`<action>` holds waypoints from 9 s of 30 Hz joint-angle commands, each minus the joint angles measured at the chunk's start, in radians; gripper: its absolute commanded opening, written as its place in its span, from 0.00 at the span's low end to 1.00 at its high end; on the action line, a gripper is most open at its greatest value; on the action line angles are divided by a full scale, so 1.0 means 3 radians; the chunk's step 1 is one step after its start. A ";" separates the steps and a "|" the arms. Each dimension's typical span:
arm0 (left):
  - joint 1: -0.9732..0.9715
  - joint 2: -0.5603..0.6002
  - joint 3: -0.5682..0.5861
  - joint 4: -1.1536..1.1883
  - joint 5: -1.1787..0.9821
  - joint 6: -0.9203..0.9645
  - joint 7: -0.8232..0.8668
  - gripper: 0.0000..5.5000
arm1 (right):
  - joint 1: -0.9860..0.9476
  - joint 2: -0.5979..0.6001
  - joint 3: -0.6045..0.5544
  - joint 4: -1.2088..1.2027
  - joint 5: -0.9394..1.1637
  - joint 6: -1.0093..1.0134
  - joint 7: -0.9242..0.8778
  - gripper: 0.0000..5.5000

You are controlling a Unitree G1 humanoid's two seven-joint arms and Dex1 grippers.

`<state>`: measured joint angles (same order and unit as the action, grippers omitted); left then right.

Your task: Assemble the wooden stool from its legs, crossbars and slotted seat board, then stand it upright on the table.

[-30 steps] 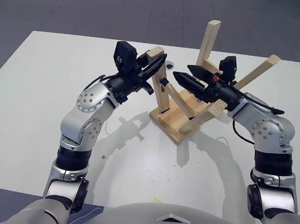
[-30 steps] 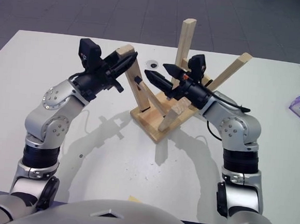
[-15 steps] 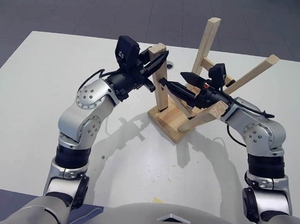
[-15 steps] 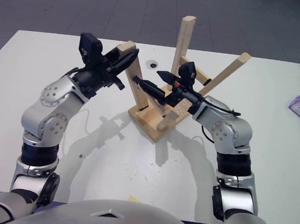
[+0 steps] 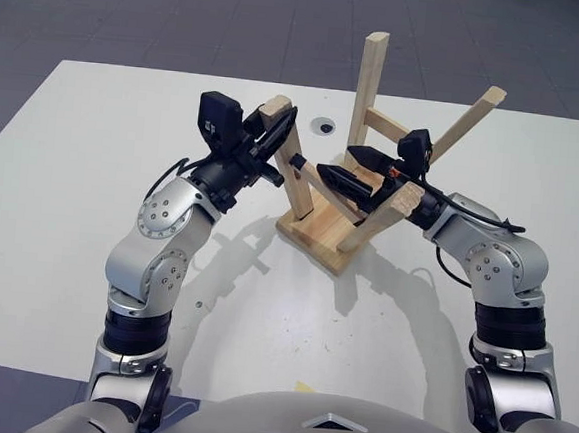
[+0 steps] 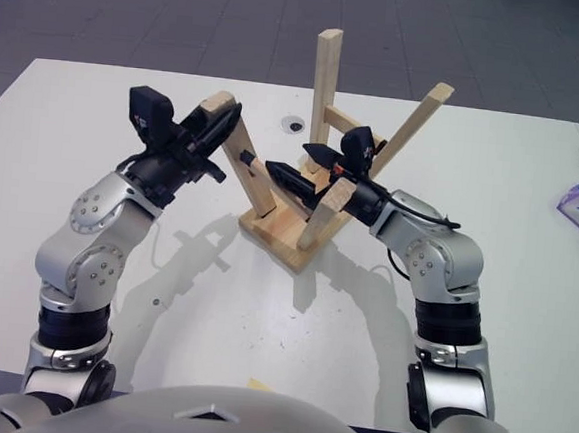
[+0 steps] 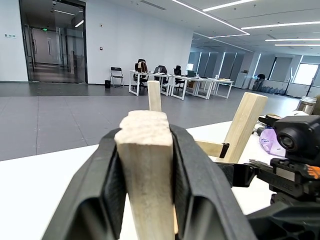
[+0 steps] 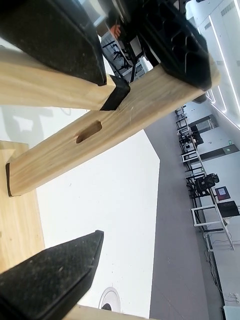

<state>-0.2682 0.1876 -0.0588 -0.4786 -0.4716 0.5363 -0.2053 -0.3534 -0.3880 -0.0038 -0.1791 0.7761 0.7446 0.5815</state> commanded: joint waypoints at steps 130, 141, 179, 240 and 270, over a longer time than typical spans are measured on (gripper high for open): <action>-0.0513 -0.0407 0.0793 -0.0078 0.0012 -0.0004 0.0717 0.21 | 0.0430 -0.0428 -0.0014 -0.0625 -0.0399 -0.1017 0.0661 0.38; -0.0448 -0.0343 0.0734 -0.0100 0.0011 0.0143 0.0747 0.21 | 0.0399 -0.0371 0.0007 -0.0605 -0.0361 -0.0883 0.0510 0.45; -0.0126 0.0019 0.0358 -0.0063 0.0484 -0.0190 0.0430 0.19 | 0.0597 -0.0381 -0.0061 -0.0426 -0.0449 -0.0713 0.0691 0.98; -0.0298 0.0574 0.0333 -0.0446 0.0774 0.0038 0.0034 0.19 | 0.0144 -0.0359 0.0031 -0.0746 -0.0456 -0.0477 0.0489 0.98; -0.0333 0.0714 0.0561 -0.0324 0.0340 0.0195 -0.0347 0.19 | 0.0236 -0.0206 0.0217 -0.0904 -0.0582 -0.0310 0.0114 0.41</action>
<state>-0.3744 0.3847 0.1182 -0.5630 -0.3844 0.5989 -0.3070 -0.2904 -0.4550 0.0524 -0.4446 0.6127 0.6552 0.6219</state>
